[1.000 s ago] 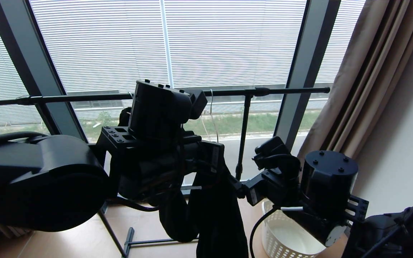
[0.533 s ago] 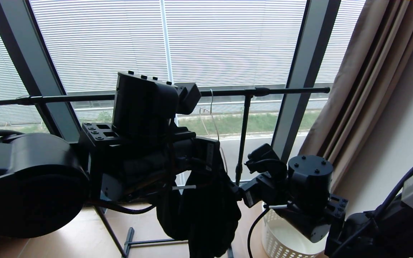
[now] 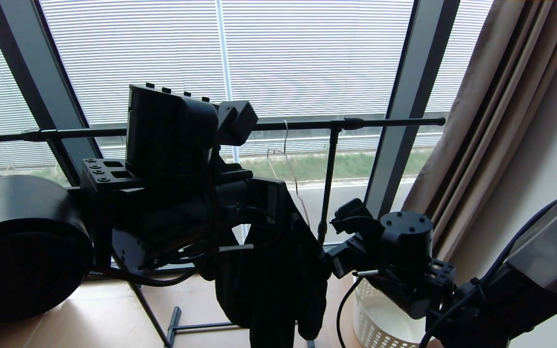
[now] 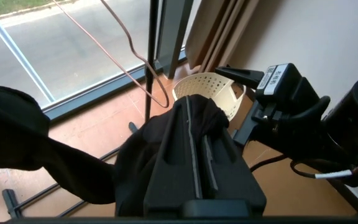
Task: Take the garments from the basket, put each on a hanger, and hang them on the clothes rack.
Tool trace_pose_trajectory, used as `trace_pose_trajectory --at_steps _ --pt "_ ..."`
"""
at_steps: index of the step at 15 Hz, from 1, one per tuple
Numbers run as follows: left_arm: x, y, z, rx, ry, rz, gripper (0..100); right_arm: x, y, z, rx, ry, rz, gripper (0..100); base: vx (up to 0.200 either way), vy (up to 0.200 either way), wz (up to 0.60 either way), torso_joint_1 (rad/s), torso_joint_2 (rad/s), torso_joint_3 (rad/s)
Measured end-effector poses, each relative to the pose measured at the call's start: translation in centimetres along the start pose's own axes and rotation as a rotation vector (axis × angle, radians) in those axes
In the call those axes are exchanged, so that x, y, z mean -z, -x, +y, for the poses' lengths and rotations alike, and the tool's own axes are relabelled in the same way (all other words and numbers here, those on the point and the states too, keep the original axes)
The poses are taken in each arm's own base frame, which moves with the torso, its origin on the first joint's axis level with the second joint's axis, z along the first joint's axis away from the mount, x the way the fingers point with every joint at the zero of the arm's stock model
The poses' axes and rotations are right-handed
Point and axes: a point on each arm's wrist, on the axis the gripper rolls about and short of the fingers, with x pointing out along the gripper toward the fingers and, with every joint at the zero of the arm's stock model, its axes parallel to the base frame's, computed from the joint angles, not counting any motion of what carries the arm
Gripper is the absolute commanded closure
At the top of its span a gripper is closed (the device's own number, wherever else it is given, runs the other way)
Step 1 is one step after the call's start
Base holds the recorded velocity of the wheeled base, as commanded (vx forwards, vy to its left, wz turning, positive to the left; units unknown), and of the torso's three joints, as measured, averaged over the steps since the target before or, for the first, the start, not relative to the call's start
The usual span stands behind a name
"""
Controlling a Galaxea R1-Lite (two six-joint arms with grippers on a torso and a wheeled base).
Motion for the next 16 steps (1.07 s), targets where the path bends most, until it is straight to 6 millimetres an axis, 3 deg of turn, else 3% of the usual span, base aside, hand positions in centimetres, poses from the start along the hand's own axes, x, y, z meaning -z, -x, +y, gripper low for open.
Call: trace_pose_trajectory --at_steps 3,6,7,12,16 --pt "-0.1 -0.1 0.2 -0.002 0.002 0.000 100 0.0 -0.3 -0.5 0.016 -0.005 0.000 100 0.000 0.000 0.00 0.000 0.00 0.000" --pt "0.6 -1.2 0.7 -0.023 0.004 0.030 100 -0.9 -0.1 -2.2 0.062 -0.025 -0.030 100 0.000 0.000 0.00 0.000 0.00 0.000" --pt "1.0 -1.8 0.9 -0.034 0.003 0.048 0 -1.5 0.1 -3.2 0.086 -0.034 -0.049 100 0.000 0.000 0.00 0.000 0.00 0.000" --pt "2.9 -4.2 1.3 -0.062 -0.003 0.124 0 -4.1 1.2 -6.7 0.184 -0.072 -0.136 100 0.000 0.000 0.00 0.000 0.00 0.000" --pt "3.8 -4.9 1.5 -0.067 -0.026 0.158 0 -5.3 1.9 -7.8 0.215 -0.085 -0.180 100 0.000 0.000 0.00 0.000 0.00 0.000"
